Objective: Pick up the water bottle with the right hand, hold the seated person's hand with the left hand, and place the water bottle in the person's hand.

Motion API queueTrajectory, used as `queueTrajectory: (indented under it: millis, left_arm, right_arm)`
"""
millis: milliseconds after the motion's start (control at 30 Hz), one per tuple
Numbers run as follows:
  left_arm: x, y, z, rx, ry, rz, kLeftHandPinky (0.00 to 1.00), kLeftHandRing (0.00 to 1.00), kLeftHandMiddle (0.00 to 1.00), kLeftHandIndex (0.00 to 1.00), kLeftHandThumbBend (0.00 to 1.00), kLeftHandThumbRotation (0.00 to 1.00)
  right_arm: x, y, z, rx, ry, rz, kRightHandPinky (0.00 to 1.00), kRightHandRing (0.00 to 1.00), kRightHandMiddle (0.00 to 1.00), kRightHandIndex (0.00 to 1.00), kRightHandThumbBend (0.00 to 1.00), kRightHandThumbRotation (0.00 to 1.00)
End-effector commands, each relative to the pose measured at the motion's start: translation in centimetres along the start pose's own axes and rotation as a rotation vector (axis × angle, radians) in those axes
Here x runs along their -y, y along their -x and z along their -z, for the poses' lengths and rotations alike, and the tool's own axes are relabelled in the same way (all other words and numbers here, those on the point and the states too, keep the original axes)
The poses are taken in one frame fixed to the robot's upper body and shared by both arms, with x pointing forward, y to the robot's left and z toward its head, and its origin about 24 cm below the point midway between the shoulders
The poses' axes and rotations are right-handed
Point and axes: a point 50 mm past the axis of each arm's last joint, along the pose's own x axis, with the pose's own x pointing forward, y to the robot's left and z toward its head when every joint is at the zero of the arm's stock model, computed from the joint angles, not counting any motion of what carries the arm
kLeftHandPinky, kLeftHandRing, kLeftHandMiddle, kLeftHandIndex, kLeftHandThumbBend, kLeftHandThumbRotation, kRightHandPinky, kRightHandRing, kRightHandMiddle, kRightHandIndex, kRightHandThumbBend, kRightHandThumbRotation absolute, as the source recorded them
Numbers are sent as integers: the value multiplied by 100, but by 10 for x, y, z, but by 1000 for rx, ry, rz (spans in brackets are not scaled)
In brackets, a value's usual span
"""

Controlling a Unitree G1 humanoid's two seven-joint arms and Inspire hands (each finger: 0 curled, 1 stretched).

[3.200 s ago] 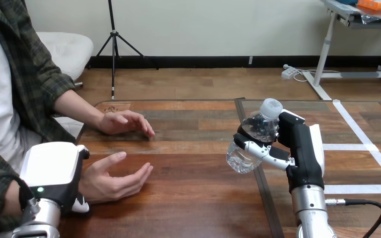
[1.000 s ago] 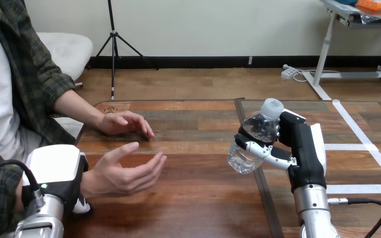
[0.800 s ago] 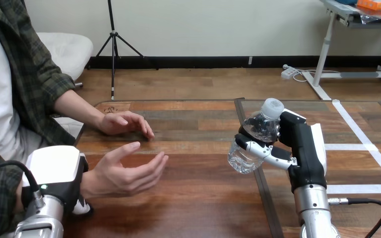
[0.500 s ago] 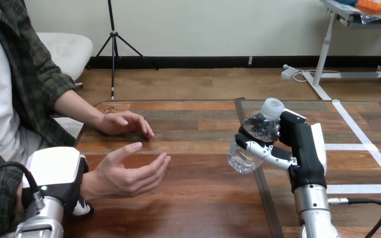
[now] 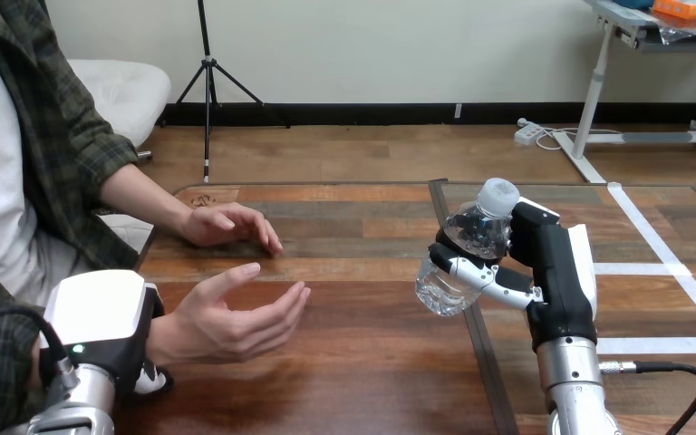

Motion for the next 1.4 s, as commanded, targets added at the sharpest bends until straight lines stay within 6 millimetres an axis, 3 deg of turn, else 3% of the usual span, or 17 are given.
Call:
queueTrajectory:
  millis: [0,600,1367]
  left_arm:
    - [30,3,-2,4,13,107,59,60,63,61,82,0]
    - [39,2,-10,79,131,-38,51,52,53,52,83,0]
    - [39,0,-22,116,207,-43,48,49,51,48,79,0]
  right_arm:
    - [4,-28,-31,161,-18,25,33,38,44,48,71,0]
    - [6,-28,-30,157,-21,29,34,39,45,49,71,0]
    - [7,-29,-31,156,-30,30,35,39,45,49,70,0]
